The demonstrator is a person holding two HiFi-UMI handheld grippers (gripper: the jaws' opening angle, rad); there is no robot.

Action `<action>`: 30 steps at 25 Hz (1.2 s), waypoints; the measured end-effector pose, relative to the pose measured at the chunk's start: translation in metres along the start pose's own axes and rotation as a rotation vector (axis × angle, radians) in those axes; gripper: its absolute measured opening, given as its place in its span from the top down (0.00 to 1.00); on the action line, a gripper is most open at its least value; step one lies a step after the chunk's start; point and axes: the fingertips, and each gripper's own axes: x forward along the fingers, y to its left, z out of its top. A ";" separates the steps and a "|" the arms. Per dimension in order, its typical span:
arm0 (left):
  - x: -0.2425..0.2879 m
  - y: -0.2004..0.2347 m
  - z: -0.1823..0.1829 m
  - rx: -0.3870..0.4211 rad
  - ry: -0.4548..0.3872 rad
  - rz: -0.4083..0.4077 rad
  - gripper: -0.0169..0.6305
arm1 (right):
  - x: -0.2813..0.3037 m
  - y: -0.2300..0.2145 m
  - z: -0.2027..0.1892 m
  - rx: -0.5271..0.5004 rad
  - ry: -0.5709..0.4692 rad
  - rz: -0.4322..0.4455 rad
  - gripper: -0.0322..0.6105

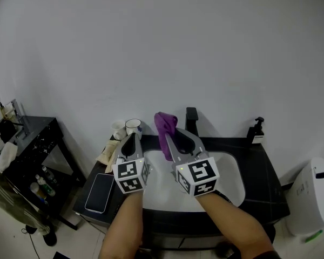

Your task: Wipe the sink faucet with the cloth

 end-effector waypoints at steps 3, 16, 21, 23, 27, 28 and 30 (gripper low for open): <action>0.001 -0.013 -0.002 -0.062 0.016 -0.044 0.95 | -0.038 -0.017 -0.003 -0.017 0.065 0.008 0.84; -0.002 -0.089 -0.019 0.075 0.078 -0.195 0.95 | -0.091 -0.085 -0.057 -0.137 0.200 -0.165 0.84; -0.001 -0.091 -0.029 0.065 0.112 -0.197 0.95 | -0.099 -0.114 -0.068 -0.042 0.196 -0.212 0.84; -0.001 -0.091 -0.032 0.067 0.119 -0.202 0.95 | -0.107 -0.123 -0.073 -0.018 0.191 -0.239 0.84; -0.002 -0.097 -0.032 0.081 0.121 -0.210 0.95 | -0.112 -0.122 -0.077 -0.047 0.184 -0.234 0.84; -0.003 -0.098 -0.032 0.078 0.123 -0.211 0.95 | -0.112 -0.121 -0.076 -0.053 0.180 -0.232 0.84; -0.003 -0.100 -0.033 0.063 0.129 -0.215 0.95 | -0.112 -0.120 -0.080 -0.049 0.187 -0.228 0.84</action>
